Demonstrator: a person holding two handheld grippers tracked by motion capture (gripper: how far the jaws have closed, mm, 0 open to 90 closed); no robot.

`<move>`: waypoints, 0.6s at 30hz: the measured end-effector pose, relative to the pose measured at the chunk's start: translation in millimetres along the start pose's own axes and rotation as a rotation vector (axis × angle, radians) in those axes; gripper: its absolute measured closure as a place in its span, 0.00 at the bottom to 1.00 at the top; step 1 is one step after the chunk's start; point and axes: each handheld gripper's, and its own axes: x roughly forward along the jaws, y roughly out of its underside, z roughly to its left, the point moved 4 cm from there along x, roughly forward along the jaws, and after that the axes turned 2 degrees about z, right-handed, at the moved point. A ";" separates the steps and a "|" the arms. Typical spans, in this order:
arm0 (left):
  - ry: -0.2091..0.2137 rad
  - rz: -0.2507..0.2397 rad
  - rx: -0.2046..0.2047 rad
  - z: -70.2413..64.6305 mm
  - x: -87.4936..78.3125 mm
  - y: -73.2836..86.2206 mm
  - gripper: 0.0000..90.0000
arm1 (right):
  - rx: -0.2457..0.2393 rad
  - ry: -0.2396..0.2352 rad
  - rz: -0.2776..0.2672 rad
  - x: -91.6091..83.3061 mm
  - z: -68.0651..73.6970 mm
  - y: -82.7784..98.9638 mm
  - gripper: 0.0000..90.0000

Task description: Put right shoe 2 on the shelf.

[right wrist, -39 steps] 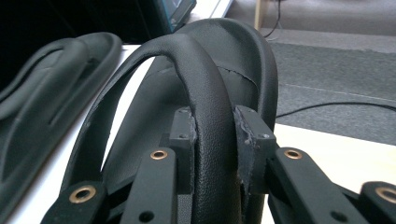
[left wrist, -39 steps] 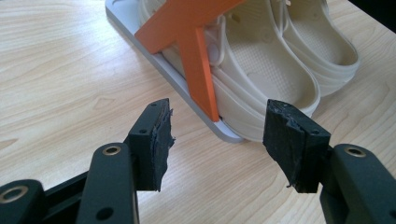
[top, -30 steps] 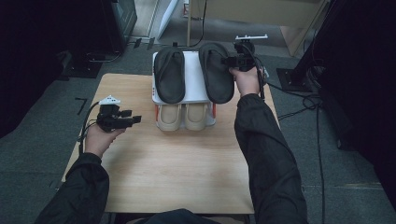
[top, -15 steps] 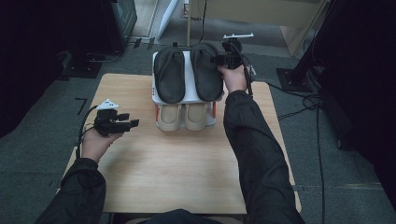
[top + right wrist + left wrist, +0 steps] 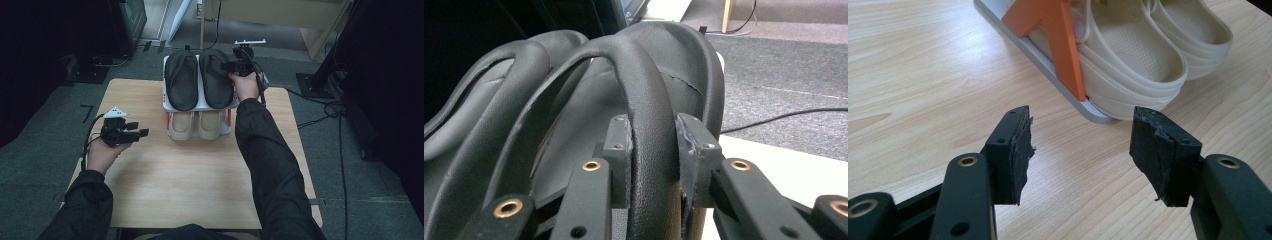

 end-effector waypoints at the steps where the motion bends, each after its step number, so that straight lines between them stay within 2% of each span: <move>1: 0.000 0.000 0.001 -0.2 0.0 0.0 0.47 | 0.002 -0.001 0.002 0.5 -0.1 0.7 0.77; 7: 0.000 0.008 0.006 -0.1 1.1 0.3 0.47 | -0.007 -0.024 -0.019 -0.8 -3.5 2.3 0.66; 12: 0.001 0.006 0.004 -0.3 2.2 -0.1 0.47 | -0.044 -0.028 -0.043 -15.4 -4.3 -1.1 0.66; 14: 0.002 0.005 0.005 -0.6 2.0 -0.3 0.47 | -0.051 -0.039 -0.052 -24.7 -5.1 -2.5 0.66; 18: -0.003 0.006 0.008 -0.9 1.5 -0.1 0.47 | -0.066 -0.036 -0.054 -40.0 -9.3 -0.3 0.77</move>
